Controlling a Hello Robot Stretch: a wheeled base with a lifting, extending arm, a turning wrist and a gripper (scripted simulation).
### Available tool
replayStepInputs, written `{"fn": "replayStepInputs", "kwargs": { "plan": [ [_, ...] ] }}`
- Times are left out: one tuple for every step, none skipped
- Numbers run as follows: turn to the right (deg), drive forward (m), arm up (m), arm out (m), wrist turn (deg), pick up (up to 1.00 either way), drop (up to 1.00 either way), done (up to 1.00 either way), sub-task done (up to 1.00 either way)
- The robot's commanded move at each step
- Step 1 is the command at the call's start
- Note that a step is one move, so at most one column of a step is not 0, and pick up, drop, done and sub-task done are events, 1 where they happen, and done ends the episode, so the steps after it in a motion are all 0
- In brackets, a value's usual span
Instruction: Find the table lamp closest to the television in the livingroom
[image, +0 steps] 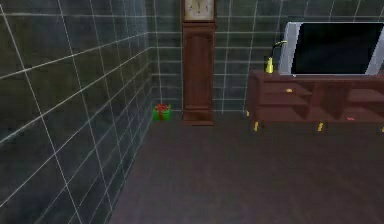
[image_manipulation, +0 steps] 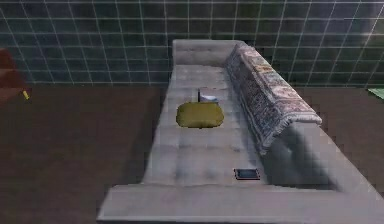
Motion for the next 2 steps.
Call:
{"fn": "replayStepInputs", "kwargs": {
  "plan": [
    [0.0, 0.50, 0.00, 0.00, 0.0, 0.00, 0.00, 0.00, 0.00],
    [15.0, 0.00, 0.00, 0.00, 0.0, 0.00, 0.00, 0.00, 0.00]
  ]
}}
